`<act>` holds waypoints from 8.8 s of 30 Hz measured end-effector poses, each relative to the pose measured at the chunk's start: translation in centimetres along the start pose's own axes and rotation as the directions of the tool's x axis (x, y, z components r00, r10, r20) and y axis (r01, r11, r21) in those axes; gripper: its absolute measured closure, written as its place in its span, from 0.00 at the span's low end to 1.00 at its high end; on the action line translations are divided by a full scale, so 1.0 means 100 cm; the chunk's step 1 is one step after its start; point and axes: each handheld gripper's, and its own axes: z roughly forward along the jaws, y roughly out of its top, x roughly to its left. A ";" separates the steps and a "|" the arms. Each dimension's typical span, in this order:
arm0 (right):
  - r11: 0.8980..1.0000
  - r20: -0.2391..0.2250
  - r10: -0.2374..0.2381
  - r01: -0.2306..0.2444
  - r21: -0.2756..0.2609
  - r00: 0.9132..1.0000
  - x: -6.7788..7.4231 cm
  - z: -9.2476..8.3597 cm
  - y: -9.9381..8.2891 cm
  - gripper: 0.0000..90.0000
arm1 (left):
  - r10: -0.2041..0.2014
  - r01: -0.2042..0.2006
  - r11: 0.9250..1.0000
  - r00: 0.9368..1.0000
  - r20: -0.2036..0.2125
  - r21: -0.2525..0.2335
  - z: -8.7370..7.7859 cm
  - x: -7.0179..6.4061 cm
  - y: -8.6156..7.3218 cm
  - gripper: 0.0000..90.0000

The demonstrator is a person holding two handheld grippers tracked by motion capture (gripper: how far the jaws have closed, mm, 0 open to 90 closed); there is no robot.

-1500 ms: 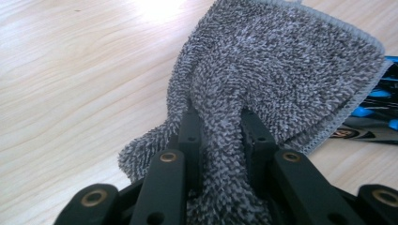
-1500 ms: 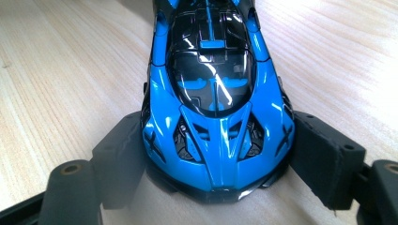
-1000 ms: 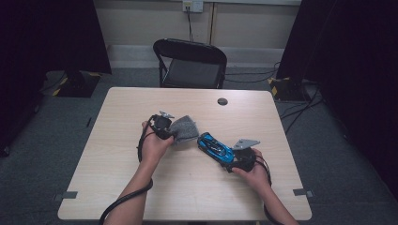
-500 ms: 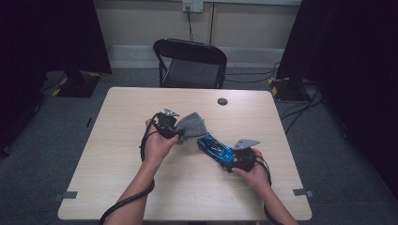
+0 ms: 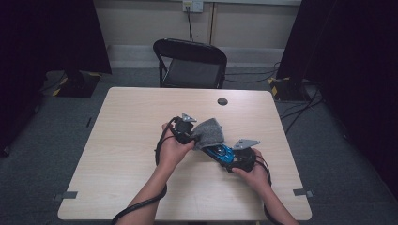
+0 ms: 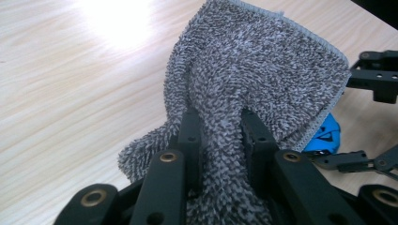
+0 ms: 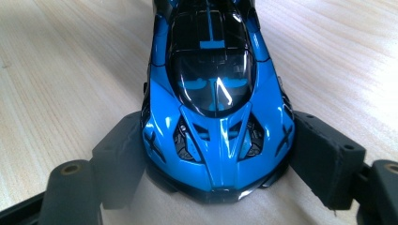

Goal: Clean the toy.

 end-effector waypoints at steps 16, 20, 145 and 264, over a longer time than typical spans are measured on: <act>1.000 0.000 0.001 -0.001 0.000 1.000 0.000 0.000 0.000 0.26 | 0.110 -0.112 0.993 0.993 0.038 0.044 0.023 -0.039 -0.002 0.82; 1.000 0.000 0.001 -0.001 0.000 1.000 0.000 0.000 0.000 0.26 | 0.139 -0.141 0.988 0.989 0.043 0.061 0.027 -0.044 -0.003 0.82; 1.000 0.000 0.001 -0.001 0.001 1.000 0.000 0.000 0.000 0.26 | -0.051 0.078 0.989 0.978 -0.200 0.129 0.016 0.059 -0.022 0.82; 1.000 0.000 0.000 0.000 0.001 1.000 0.000 0.000 0.000 0.27 | 0.192 -0.185 0.970 0.981 -0.036 0.158 0.033 -0.025 -0.001 0.81</act>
